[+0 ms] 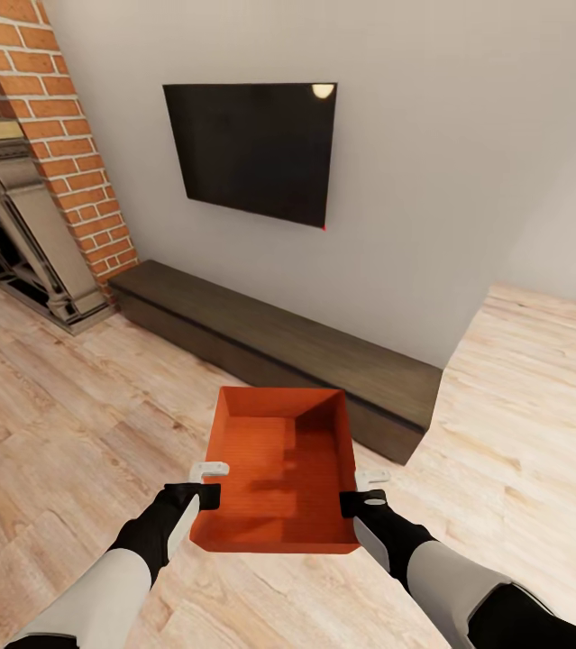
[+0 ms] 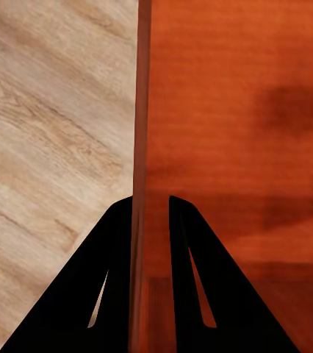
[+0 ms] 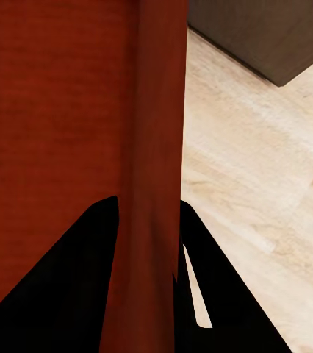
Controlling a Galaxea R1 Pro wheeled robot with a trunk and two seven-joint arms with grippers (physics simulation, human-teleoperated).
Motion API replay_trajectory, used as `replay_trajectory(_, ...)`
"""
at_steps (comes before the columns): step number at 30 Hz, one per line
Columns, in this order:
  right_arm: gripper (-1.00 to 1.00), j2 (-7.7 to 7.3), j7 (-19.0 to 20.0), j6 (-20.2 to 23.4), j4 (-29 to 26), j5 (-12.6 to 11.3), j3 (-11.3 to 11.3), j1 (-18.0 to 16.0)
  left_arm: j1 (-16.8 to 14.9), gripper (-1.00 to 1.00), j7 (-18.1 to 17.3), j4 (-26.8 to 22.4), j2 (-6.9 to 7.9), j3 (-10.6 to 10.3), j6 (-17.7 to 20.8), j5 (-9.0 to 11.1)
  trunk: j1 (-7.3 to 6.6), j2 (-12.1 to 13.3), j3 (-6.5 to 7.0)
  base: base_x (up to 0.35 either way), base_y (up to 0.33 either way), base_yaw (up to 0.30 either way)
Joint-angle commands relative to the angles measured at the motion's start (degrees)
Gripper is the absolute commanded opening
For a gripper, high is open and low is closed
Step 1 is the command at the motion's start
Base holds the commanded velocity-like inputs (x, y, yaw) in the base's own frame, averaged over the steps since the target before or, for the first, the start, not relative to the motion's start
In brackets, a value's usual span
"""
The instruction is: Move the two storage containers from the living room to the garage. In the garage, place one container on the floor and stack the other container on top of it (either order is fine).
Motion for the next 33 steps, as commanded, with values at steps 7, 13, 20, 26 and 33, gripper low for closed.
replay_trajectory(7,-1.0,-0.01,-0.1,0.3,0.1,-1.3,1.2,0.0,-0.1,-1.0,0.7,-1.6,-0.03,0.3,0.4,-1.2,0.03,-0.1,0.53,0.0,0.0,0.0)
replay_trajectory(13,-1.0,-0.01,-0.1,0.3,0.1,-1.3,1.2,0.0,-0.1,-1.0,0.7,-1.6,-0.03,0.3,0.4,-1.2,0.03,-0.1,1.07,0.0,0.0,0.0)
replay_trajectory(20,-1.0,0.01,-0.1,0.4,0.1,-1.3,1.2,0.0,-0.1,-1.0,0.7,-1.6,-0.03,0.3,0.4,-1.2,0.03,-0.1,1.7,0.0,0.0,0.0)
replay_trajectory(26,-1.0,0.01,-0.1,0.3,0.1,-1.3,1.2,0.0,0.0,-1.0,0.7,-1.6,-0.03,0.3,0.4,-1.2,0.03,-0.1,2.24,0.0,0.0,0.0)
replay_trajectory(33,-1.0,0.02,-0.1,0.3,0.1,-1.3,1.2,0.0,-0.1,-1.0,0.7,-1.6,-0.03,0.3,0.4,-1.2,0.03,-0.1,2.87,0.0,0.0,0.0)
